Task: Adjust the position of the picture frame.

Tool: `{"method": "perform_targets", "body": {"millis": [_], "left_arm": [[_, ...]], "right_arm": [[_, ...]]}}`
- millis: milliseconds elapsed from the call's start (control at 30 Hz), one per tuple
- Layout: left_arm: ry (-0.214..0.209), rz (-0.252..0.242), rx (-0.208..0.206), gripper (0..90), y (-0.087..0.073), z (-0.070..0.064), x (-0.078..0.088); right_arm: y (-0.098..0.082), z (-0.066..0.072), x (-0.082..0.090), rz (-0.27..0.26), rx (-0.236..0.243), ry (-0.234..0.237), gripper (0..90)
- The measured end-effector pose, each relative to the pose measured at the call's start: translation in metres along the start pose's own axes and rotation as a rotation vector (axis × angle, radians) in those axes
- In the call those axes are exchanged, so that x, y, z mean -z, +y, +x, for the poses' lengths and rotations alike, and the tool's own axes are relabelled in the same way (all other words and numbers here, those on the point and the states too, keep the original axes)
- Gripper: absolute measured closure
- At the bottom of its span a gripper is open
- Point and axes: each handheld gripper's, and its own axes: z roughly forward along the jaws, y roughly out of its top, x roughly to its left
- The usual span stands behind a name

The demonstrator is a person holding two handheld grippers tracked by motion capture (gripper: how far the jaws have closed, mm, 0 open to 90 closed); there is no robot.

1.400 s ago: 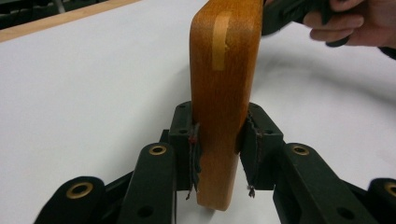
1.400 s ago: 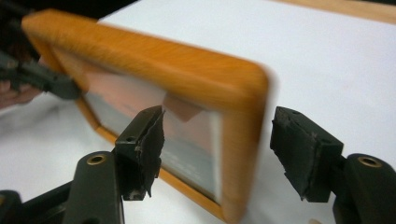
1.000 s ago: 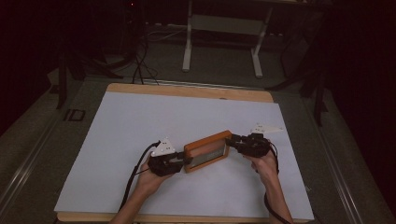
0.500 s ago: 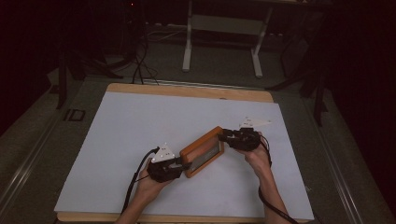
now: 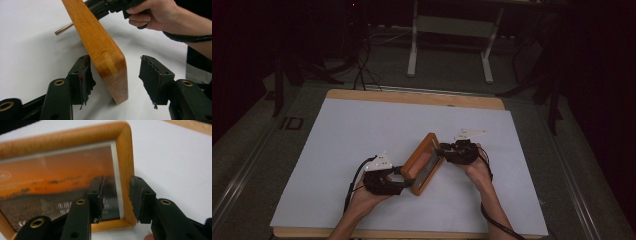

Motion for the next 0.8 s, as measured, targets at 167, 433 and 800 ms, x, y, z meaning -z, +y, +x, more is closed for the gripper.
{"method": "perform_targets", "body": {"millis": [167,433,800], "left_arm": [[0.056,0.069,0.013,42.5,-0.006,0.008,0.001],[0.032,0.102,0.052,41.9,-0.017,0.016,0.005],[0.01,0.093,0.119,35.1,-0.023,0.03,0.013]], "right_arm": [[-0.007,0.002,0.001,0.024,-0.027,-0.033,56.2],[-0.021,0.007,0.005,0.049,-0.102,-0.046,48.0],[-0.024,0.02,-0.008,0.068,-0.176,-0.048,35.9]]}}
